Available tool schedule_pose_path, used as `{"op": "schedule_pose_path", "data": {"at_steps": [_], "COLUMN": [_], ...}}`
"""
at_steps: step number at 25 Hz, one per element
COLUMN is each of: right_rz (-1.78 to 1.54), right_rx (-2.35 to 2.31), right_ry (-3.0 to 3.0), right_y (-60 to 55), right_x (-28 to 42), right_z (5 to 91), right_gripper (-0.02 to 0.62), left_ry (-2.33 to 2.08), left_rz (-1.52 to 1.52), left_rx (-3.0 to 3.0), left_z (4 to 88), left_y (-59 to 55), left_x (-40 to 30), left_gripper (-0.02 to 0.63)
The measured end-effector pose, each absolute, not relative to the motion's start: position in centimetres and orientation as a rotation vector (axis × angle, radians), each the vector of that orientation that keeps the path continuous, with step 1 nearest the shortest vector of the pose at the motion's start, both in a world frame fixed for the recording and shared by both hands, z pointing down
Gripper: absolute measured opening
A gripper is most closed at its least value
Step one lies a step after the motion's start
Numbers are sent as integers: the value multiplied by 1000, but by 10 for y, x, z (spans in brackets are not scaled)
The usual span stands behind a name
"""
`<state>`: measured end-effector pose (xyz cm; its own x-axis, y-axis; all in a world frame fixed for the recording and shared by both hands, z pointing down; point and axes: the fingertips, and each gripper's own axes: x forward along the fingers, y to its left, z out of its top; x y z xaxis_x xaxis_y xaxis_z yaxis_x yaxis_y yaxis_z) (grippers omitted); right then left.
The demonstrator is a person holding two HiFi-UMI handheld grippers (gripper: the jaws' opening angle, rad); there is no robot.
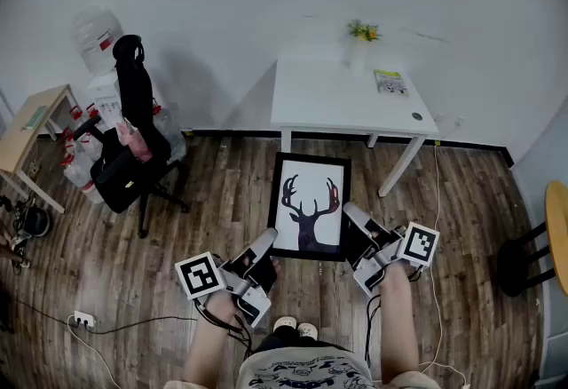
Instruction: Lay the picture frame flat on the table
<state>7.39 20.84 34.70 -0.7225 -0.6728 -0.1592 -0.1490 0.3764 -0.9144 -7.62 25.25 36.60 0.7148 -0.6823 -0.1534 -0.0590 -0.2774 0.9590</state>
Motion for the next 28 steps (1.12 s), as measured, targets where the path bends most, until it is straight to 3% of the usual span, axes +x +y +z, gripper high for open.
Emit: {"op": "schedule_pose_path", "data": {"at_steps": [28], "right_rz": [-1332], "right_rx": [-716], "right_ry": [2109], "right_y": [187], "right_x": [66], "right_z": [361], "right_gripper": [83], "left_ry": [-575], "left_rz": [-661], "left_rx": [1774], "left_z": [376], "left_y": [228], "left_x": [-85], "left_gripper": [83]}}
